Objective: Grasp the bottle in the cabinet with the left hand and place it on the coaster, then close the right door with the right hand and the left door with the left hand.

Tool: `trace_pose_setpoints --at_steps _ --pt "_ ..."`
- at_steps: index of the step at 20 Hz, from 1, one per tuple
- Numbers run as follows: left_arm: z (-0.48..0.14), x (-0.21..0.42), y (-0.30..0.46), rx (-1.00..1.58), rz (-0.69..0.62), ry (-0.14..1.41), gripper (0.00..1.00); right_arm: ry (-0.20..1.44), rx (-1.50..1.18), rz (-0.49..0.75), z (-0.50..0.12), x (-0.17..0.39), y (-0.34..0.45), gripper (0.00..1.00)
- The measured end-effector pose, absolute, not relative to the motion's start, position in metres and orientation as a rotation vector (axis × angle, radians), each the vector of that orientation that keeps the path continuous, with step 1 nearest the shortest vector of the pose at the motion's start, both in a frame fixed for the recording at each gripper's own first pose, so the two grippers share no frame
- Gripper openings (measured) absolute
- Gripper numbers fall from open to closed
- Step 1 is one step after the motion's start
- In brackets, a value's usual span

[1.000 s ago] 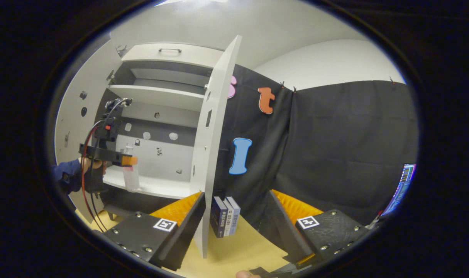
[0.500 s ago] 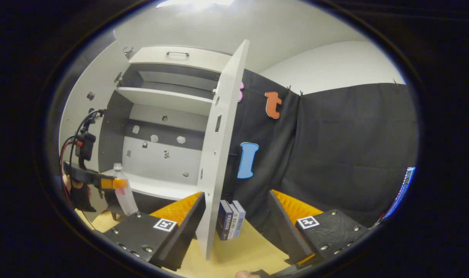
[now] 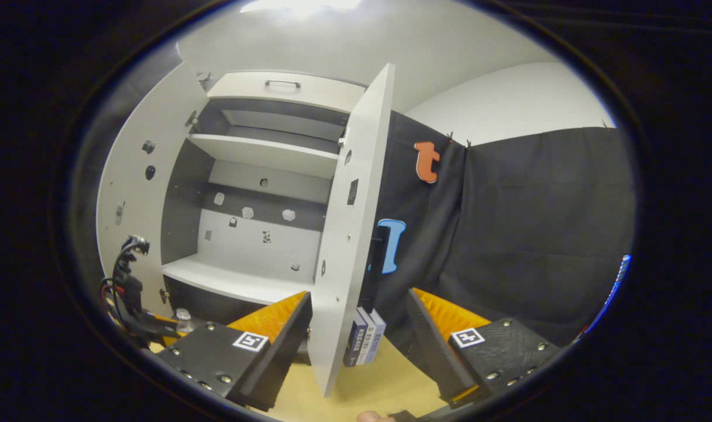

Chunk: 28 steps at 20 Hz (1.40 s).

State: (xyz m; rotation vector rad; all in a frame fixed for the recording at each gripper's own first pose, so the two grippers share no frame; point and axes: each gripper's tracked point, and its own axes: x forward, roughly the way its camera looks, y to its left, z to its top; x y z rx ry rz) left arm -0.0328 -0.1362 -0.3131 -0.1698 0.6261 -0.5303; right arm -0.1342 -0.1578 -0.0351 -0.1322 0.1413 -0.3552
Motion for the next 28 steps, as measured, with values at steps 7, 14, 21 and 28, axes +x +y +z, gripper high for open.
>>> trace_pose_setpoints --at_steps 7,14,21,28 --pt "-0.379 -0.082 -0.140 -0.235 -0.541 0.795 0.80 0.142 -0.135 -0.338 -0.039 -0.126 -0.152 0.98" --pt "-0.420 -0.114 -0.137 -0.237 -0.508 0.876 0.81 0.146 -0.143 -0.315 -0.045 -0.119 -0.150 0.98" --pt "-0.426 -0.119 -0.140 -0.177 -0.497 0.805 0.81 0.157 -0.116 -0.301 -0.053 -0.117 -0.145 0.98" --pt "-0.424 -0.130 -0.146 -0.114 -0.540 0.742 0.81 0.171 -0.105 -0.285 -0.057 -0.112 -0.142 0.98"
